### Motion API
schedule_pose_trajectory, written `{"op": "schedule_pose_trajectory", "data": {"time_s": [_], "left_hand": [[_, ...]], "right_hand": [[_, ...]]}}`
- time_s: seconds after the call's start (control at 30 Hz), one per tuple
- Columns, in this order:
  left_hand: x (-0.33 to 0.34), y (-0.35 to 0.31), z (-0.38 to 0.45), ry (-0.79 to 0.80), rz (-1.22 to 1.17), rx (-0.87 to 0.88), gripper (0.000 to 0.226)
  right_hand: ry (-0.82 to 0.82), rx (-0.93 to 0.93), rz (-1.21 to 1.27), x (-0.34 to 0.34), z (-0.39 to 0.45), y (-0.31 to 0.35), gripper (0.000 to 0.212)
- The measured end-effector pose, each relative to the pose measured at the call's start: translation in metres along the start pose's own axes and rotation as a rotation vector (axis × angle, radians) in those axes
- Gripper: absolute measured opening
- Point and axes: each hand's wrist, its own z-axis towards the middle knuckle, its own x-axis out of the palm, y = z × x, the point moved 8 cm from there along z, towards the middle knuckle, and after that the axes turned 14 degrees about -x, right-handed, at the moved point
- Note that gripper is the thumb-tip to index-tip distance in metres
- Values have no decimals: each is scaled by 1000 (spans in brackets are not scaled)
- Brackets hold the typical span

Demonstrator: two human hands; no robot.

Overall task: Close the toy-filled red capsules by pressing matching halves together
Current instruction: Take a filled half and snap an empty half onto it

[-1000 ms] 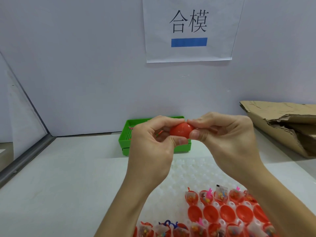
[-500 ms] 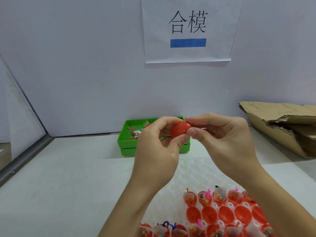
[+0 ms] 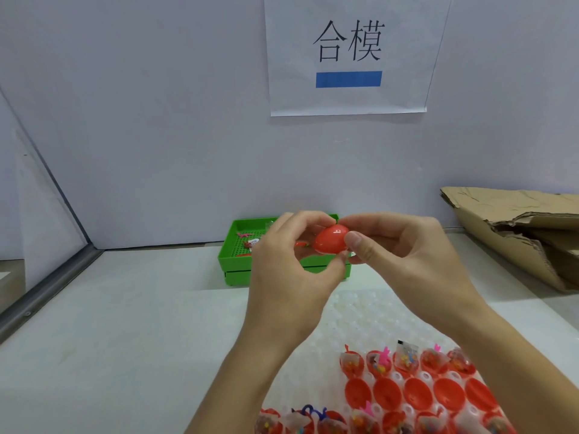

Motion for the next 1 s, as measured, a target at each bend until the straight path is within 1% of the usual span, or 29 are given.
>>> {"op": "schedule_pose_trajectory", "data": {"time_s": [0.1, 0.17, 0.23, 0.33, 0.47, 0.57, 0.67, 0.73, 0.8, 0.9, 1.0], "left_hand": [[0, -6, -2, -53, 124, 96, 33], [1, -11, -5, -102, 223, 169, 35], [3, -14, -7, -131, 286, 216, 36], [5, -15, -10, -145, 326, 259, 35], [10, -16, -11, -120, 349, 284, 33], [9, -15, -9, -108, 305, 278, 33], [7, -11, -6, -37, 184, 223, 33], [7, -10, -6, 0, 139, 203, 30], [7, -9, -5, 18, 110, 190, 28], [7, -8, -5, 37, 46, 156, 30], [8, -8, -5, 25, 37, 124, 31]], "right_hand": [[47, -12, -12, 10, -1, 6, 18], [41, -18, -54, 13, -2, 8, 20], [22, -10, -61, 14, -3, 8, 14], [25, 30, 2, 14, -4, 3, 8], [44, 61, -6, 16, -5, -1, 10], [30, 53, 18, 14, -5, -2, 9], [33, 81, 134, 12, -5, -4, 13], [44, 127, 242, 12, -5, -9, 22], [55, 162, 342, 14, -5, -13, 28], [40, 219, 521, 16, -6, -16, 39], [98, 329, 717, 27, -9, -15, 41]]}}
